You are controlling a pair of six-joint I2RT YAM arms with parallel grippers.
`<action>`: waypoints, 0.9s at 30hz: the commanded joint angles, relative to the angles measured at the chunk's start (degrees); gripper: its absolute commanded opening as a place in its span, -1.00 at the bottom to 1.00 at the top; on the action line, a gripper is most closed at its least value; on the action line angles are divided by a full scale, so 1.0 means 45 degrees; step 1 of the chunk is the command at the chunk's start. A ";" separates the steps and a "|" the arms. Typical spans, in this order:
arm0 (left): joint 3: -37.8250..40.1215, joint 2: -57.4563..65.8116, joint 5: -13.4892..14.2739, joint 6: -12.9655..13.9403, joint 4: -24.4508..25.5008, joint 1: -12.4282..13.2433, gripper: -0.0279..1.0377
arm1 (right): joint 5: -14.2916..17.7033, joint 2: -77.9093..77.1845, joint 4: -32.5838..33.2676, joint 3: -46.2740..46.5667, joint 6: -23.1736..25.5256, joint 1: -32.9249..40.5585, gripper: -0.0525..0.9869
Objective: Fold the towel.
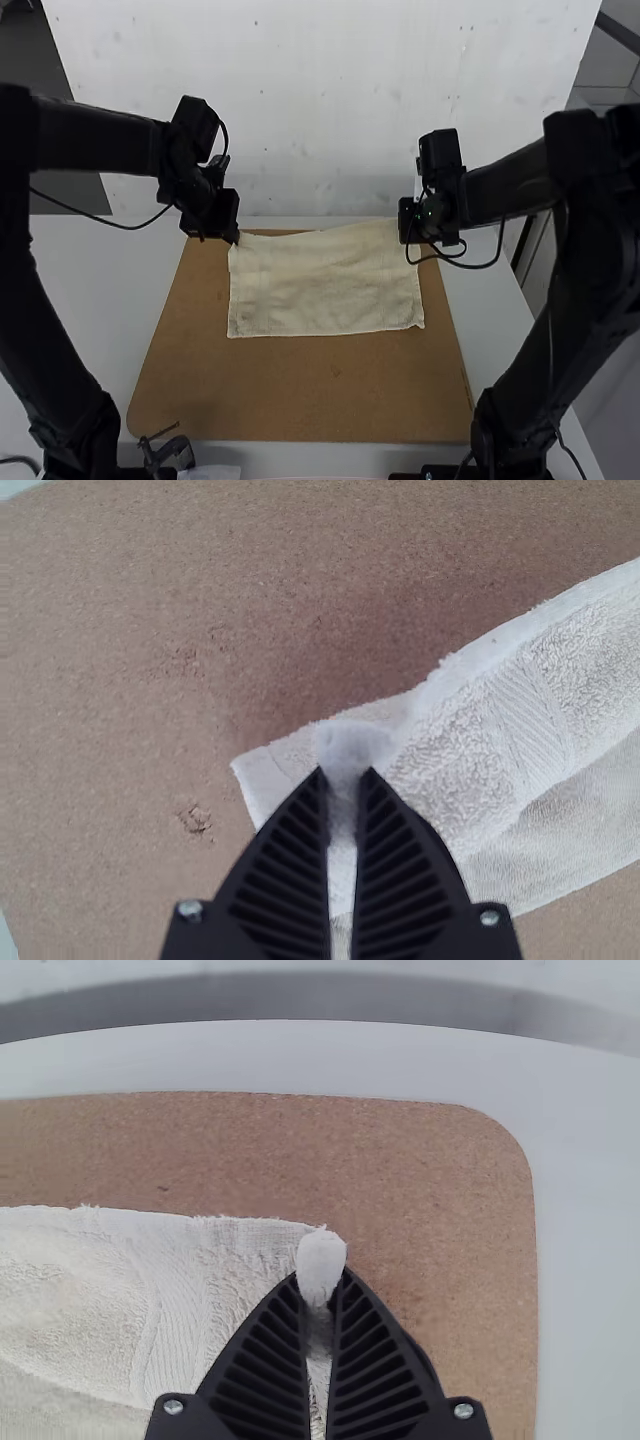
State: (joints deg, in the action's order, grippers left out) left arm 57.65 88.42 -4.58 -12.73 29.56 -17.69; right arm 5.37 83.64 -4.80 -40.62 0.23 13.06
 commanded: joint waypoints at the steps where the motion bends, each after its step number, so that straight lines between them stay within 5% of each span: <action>1: -0.0662 -0.1153 -0.0174 0.0075 0.0345 -0.0150 -0.90 | -0.0255 -0.1008 0.0285 0.0570 -0.0559 0.0145 -0.86; 14: -0.2479 -0.3790 -0.0428 0.0271 0.1751 -0.0385 -0.90 | -0.0685 -0.3429 0.2218 0.1859 -0.0793 0.0262 -0.86; 27: -0.2518 -0.0997 -0.0193 -0.0042 0.0384 -0.0189 -0.90 | -0.0646 -0.1808 0.0988 0.2308 -0.0735 -0.0148 -0.86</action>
State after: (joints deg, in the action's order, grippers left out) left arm 46.22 80.90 -6.02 -12.38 32.10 -19.14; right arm 2.37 73.23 0.95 -30.41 -2.66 13.26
